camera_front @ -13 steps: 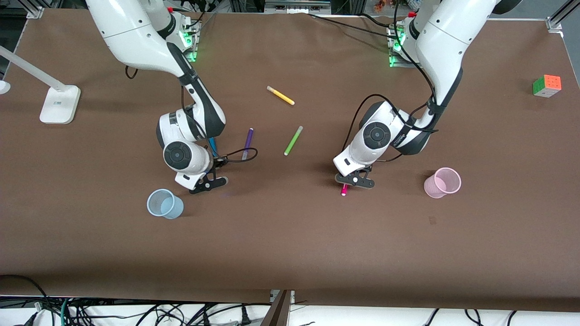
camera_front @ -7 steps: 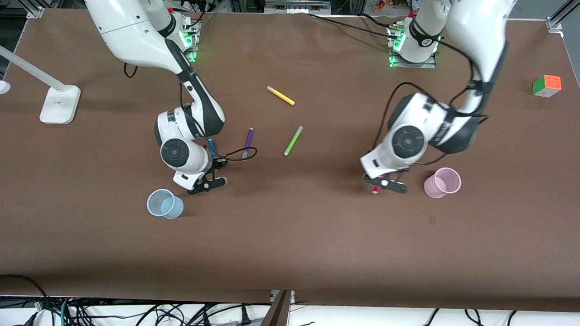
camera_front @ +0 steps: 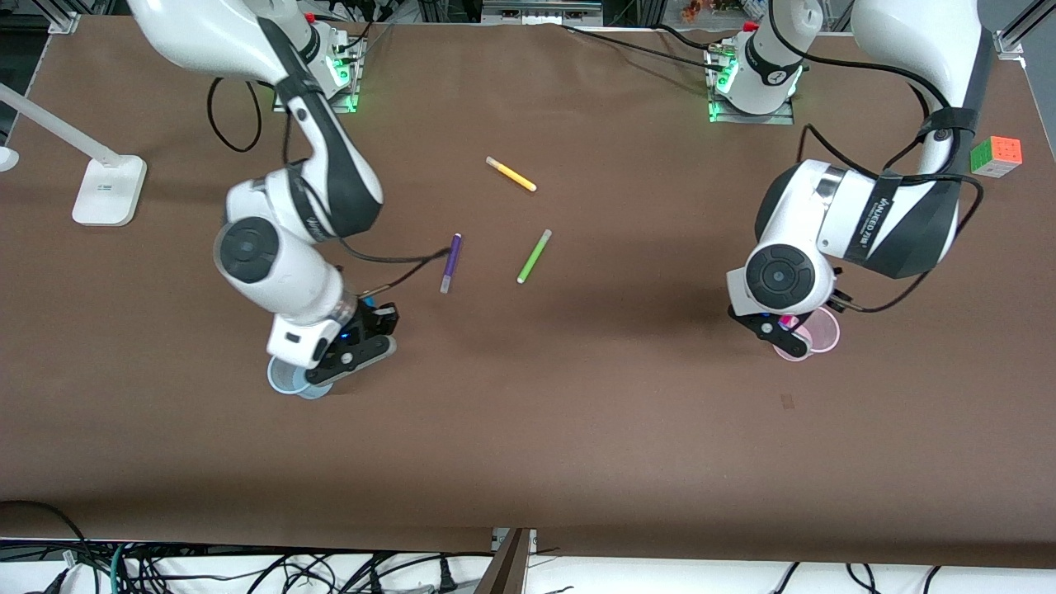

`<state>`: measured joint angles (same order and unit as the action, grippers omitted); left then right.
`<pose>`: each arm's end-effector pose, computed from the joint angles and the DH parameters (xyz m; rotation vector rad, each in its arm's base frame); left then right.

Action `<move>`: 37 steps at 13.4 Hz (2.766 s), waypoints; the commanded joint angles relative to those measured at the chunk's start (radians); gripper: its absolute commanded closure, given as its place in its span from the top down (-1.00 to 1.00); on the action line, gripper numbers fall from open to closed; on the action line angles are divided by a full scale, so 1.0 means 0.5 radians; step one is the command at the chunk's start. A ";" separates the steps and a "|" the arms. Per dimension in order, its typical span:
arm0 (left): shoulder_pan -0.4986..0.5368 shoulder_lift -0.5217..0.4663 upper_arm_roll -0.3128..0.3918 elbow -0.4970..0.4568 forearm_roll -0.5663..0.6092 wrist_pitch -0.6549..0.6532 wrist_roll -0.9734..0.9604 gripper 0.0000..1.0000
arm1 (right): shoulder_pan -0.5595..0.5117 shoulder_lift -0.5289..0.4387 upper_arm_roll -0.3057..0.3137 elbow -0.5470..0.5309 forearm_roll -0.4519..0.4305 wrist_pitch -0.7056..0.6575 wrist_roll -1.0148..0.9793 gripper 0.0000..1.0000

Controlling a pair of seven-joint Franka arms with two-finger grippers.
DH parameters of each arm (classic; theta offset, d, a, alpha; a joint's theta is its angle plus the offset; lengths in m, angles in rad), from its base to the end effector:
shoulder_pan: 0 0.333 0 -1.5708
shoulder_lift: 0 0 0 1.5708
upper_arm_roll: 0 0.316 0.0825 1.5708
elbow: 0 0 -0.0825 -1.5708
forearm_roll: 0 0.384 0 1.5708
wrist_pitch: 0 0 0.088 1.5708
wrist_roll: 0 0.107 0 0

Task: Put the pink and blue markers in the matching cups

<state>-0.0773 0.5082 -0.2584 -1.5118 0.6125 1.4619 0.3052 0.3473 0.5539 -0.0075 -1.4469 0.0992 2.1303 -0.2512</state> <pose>0.6262 -0.1229 0.3586 -2.3889 0.9373 0.6917 0.6780 0.2453 0.3787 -2.9340 -0.8201 -0.1917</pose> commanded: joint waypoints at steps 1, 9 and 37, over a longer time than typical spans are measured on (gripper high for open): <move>0.026 0.146 0.008 0.051 0.341 -0.077 0.294 -0.97 | -0.133 0.012 0.006 0.068 0.236 -0.030 -0.597 -0.98; -0.008 0.343 0.004 -0.048 0.600 -0.071 0.264 -0.80 | -0.455 0.089 0.006 0.068 0.936 -0.018 -2.046 -0.97; 0.072 -0.958 0.517 -0.194 -1.139 0.279 -0.525 1.00 | -0.510 -0.386 0.070 0.229 -0.118 -1.238 0.554 1.00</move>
<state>-0.0122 0.0749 -0.0254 -1.5477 0.0633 1.5992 0.0615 0.0874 0.4788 0.0036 -1.2179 0.0842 1.5289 -0.0543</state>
